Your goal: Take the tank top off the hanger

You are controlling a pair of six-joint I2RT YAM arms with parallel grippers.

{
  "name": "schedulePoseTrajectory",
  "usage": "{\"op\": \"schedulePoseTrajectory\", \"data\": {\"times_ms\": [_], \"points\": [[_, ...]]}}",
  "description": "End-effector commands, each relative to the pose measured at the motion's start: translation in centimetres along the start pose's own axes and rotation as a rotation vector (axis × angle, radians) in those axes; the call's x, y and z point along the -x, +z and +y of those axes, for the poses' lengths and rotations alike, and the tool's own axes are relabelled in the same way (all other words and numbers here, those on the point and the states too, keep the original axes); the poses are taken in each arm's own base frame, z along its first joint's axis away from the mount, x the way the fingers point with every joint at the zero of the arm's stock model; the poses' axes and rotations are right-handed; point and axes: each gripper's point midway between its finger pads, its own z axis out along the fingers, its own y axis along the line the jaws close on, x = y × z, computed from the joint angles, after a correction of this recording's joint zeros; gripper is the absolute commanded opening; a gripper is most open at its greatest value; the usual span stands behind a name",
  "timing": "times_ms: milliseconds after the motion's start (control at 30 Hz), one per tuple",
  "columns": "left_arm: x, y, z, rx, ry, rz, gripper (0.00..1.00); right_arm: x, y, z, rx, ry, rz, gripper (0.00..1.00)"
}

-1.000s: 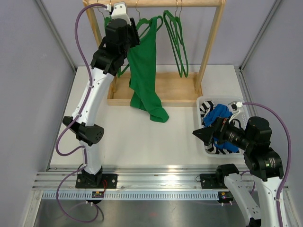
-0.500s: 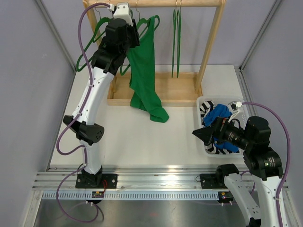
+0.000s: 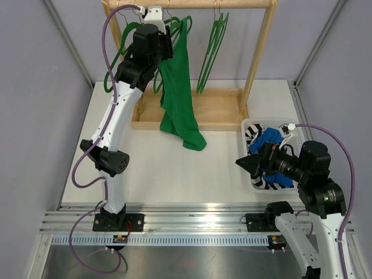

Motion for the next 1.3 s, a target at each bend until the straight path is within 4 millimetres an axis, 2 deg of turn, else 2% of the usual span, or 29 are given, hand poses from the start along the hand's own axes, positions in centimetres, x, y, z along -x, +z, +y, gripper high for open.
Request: {"op": "schedulePoseTrajectory", "data": {"times_ms": [0, 200, 367, 800, 933, 1033, 1100, 1133, 1233, 1267], "points": [[3.4, -1.1, -0.3, -0.031, -0.01, -0.092, 0.41, 0.9, 0.3, 0.4, 0.024, -0.023, -0.022, 1.0], [4.3, -1.6, -0.5, -0.044, -0.007, -0.116, 0.37, 0.8, 0.4, 0.3, 0.026, -0.02, -0.023, 0.99], [5.2, -1.8, -1.1, -0.078, -0.009, -0.145, 0.38, 0.9, 0.5, 0.2, 0.026, -0.018, -0.022, 0.99], [5.5, -1.8, -1.3, -0.086, 0.002, -0.161, 0.38, 0.6, 0.6, 0.0, 0.02, -0.016, -0.016, 0.99], [5.8, -1.9, -1.4, -0.088, 0.004, -0.17, 0.28, 0.6, 0.8, -0.1, 0.022, -0.011, -0.015, 0.99], [5.3, -1.6, -1.3, -0.081, 0.011, -0.159, 0.26, 0.6, 0.7, -0.1, 0.024, -0.011, -0.016, 0.99], [4.8, -1.2, -1.2, -0.073, 0.014, -0.145, 0.2, 0.6, 0.7, -0.1, 0.022, -0.01, -0.019, 0.99], [4.7, -1.1, -1.2, -0.072, 0.012, -0.144, 0.12, 0.6, 0.7, -0.1, 0.021, -0.01, -0.017, 0.99], [5.1, -1.3, -1.2, -0.069, 0.001, -0.154, 0.0, 0.5, 0.8, -0.1, 0.02, -0.011, -0.013, 0.99], [5.5, -1.5, -1.2, -0.069, -0.003, -0.163, 0.0, 0.6, 0.8, -0.1, 0.021, -0.012, -0.014, 0.99]]}}
